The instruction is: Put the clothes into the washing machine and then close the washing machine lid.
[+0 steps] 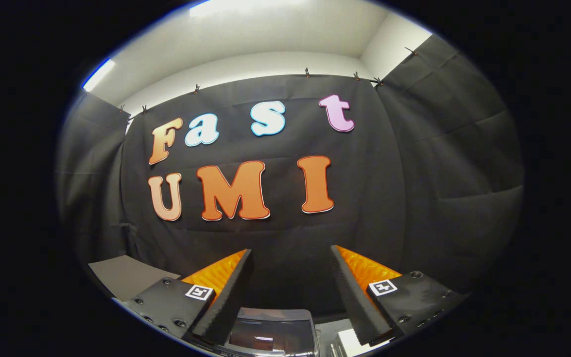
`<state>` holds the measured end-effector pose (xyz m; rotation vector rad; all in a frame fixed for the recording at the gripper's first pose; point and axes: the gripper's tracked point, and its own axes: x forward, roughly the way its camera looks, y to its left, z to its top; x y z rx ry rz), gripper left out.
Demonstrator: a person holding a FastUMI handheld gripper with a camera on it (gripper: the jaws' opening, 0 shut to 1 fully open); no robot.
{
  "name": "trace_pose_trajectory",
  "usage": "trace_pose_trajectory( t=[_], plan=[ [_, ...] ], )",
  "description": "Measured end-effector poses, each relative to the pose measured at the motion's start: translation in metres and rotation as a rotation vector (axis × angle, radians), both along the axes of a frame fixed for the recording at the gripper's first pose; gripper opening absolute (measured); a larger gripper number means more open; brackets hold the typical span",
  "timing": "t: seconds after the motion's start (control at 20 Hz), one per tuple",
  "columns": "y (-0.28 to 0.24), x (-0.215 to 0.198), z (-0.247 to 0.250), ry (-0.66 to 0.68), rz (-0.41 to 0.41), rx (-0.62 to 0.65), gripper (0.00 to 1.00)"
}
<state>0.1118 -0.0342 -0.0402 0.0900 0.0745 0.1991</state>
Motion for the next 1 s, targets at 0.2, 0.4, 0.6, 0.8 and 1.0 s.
trace_pose_trajectory(
  t=[0.2,0.4,0.6,0.8,1.0],
  plan=[
    [-0.0006,0.0003,-0.0015,0.002,-0.005,0.002,0.98],
    [-0.0014,-0.0002,-0.0021,0.004,-0.006,0.004,0.98],
    [0.0002,0.0006,-0.0041,0.008,-0.004,0.007,0.98],
    [0.0010,0.0007,-0.0054,0.012,-0.003,0.008,0.98],
    [0.0013,0.0014,-0.0057,0.009,-0.004,0.008,0.98]
  ],
)
